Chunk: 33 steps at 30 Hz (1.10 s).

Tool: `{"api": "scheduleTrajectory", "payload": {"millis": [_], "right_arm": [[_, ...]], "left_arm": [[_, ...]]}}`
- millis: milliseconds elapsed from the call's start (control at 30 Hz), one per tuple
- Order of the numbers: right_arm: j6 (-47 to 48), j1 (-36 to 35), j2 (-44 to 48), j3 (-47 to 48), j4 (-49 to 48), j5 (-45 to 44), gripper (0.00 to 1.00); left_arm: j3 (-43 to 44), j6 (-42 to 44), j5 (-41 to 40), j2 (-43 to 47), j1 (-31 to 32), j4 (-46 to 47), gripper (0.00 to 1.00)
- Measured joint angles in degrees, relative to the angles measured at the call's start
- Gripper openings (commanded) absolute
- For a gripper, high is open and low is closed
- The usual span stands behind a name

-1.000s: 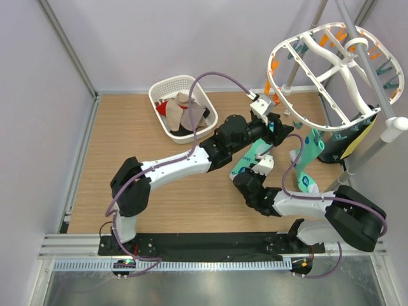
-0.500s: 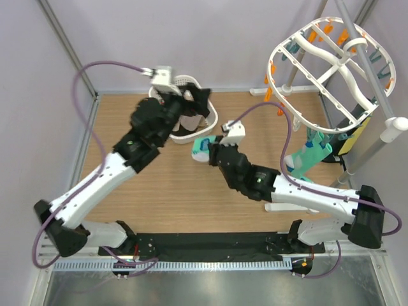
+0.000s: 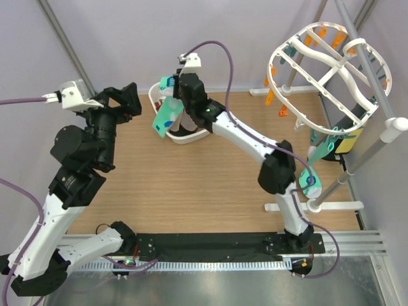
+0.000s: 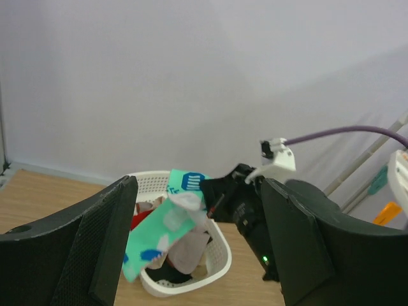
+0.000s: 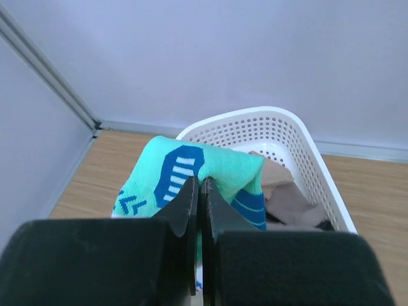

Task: Remove the socks clipped to the hanger
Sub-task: Place the sock in the bin.

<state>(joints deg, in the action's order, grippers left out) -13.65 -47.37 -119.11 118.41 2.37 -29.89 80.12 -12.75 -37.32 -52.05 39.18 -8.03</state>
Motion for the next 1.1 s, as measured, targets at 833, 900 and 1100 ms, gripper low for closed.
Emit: {"api": "scheduleTrajectory", "payload": {"millis": [833,900,1100], "right_arm": [[18.14,8.35,-25.68,15.45,-7.15,-8.70,0.01],[19.04,8.26,-25.46,15.15,-7.45,-9.18,0.01],[15.61,7.65,-21.16,7.02,-7.54,-1.62,0.01]], "left_arm": [[-7.52,0.11,-0.55,-2.62,0.00,-1.64,0.80],[-7.52,-0.13,-0.52,-2.84,0.00,-1.66,0.80],[-7.52,-0.39,-0.52,-3.78,0.00,-1.20,0.80]]}}
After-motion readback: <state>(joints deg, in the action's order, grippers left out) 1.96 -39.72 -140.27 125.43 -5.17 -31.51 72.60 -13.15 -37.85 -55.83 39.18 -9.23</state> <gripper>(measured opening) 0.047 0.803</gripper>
